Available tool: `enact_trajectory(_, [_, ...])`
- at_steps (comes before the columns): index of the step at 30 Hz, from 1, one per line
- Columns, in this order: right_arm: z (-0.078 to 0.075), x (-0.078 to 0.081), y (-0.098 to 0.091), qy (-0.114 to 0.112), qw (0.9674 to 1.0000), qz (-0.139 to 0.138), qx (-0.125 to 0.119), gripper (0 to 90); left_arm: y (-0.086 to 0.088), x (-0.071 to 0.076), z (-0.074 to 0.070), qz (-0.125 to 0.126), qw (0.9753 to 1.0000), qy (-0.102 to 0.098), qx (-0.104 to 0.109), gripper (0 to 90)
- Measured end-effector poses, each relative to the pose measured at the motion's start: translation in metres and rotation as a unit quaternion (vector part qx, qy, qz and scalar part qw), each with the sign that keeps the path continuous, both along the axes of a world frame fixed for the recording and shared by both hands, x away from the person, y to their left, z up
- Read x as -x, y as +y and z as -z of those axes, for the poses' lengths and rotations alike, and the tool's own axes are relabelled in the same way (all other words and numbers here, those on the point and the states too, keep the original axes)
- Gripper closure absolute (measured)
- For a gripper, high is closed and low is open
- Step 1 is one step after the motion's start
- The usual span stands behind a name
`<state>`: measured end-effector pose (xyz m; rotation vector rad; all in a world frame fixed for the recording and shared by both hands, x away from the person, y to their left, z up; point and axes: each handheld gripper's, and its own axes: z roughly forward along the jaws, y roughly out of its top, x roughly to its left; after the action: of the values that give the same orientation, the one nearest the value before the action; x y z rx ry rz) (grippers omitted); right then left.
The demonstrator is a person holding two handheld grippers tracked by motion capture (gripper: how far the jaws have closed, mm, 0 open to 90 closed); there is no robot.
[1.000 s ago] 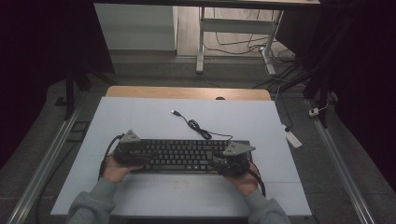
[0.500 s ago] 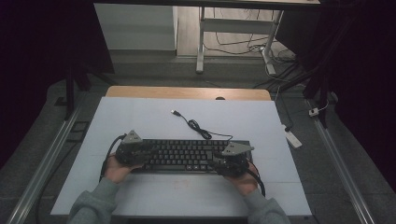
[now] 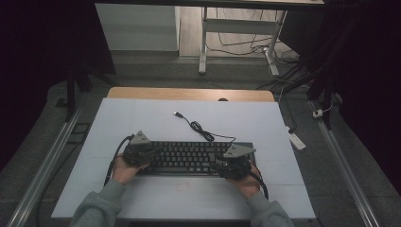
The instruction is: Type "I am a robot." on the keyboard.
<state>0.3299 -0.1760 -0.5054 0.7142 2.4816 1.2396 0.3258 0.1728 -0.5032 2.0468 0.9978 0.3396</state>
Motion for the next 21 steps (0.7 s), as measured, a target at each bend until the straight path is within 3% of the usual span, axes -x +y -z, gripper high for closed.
enact_trajectory(21, [0.001, 0.000, 0.001, -0.002, 1.0000, 0.002, 0.008, 55.9, -0.023, -0.014, 0.018, 0.013, 0.9993, 0.021, -0.028, 88.8])
